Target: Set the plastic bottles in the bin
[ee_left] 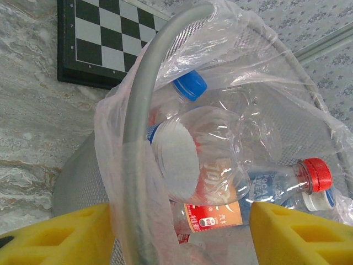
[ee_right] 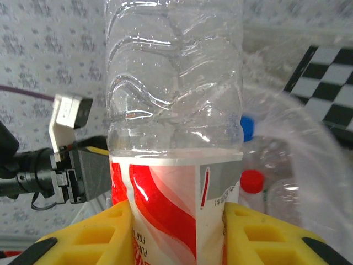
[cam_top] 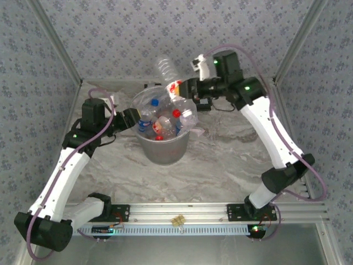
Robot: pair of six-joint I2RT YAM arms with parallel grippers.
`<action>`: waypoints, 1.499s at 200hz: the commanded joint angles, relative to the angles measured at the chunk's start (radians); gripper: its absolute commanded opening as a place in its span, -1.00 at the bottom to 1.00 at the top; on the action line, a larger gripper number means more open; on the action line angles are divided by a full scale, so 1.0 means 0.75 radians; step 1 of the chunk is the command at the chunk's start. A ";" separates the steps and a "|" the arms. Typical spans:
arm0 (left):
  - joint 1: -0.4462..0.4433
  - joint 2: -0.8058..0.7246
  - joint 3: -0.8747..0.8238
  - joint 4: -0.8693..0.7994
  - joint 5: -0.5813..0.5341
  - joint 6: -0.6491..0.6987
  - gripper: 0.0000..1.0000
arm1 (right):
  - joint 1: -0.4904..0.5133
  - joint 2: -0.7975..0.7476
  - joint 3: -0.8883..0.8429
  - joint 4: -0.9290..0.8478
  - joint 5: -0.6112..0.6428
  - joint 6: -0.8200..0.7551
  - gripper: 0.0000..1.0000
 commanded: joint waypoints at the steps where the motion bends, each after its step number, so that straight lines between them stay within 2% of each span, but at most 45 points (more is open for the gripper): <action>1: -0.007 -0.020 0.002 0.050 -0.004 0.013 0.26 | 0.070 0.069 0.009 -0.050 0.046 0.052 -0.27; 38: -0.009 -0.060 -0.019 0.060 -0.065 0.010 0.23 | 0.164 0.076 -0.008 -0.126 0.148 0.069 -0.23; 67: -0.009 -0.055 -0.007 0.059 -0.067 0.022 0.24 | 0.175 0.052 -0.042 -0.133 0.112 0.071 0.16; 87: -0.009 -0.049 0.007 0.056 -0.071 0.030 0.27 | 0.181 0.026 -0.020 -0.160 0.116 0.057 0.32; 99: -0.009 -0.047 0.017 0.048 -0.079 0.039 0.28 | 0.180 0.012 -0.001 -0.173 0.124 0.040 0.34; 130: -0.009 -0.047 0.019 0.044 -0.100 0.045 0.29 | 0.164 0.056 0.064 -0.155 0.182 -0.017 0.26; 183: -0.009 -0.045 -0.006 0.053 -0.090 0.033 0.29 | 0.199 0.275 0.200 -0.182 0.161 -0.070 -0.07; 202: -0.009 -0.045 -0.009 0.062 -0.079 0.024 0.28 | 0.254 0.265 0.143 -0.172 0.194 -0.098 -0.15; 227: -0.010 -0.030 -0.032 0.159 0.023 -0.029 0.28 | 0.283 0.243 -0.020 -0.099 0.228 -0.120 -0.22; 260: -0.009 -0.018 -0.014 0.138 0.026 -0.027 0.28 | 0.318 0.161 -0.221 0.047 0.257 -0.069 -0.26; 283: -0.009 -0.016 -0.011 0.140 0.023 -0.032 0.28 | 0.309 0.134 -0.172 0.031 0.293 -0.083 -0.25; 300: -0.011 -0.012 -0.011 0.149 0.024 -0.035 0.28 | 0.296 0.124 -0.087 0.004 0.301 -0.100 -0.12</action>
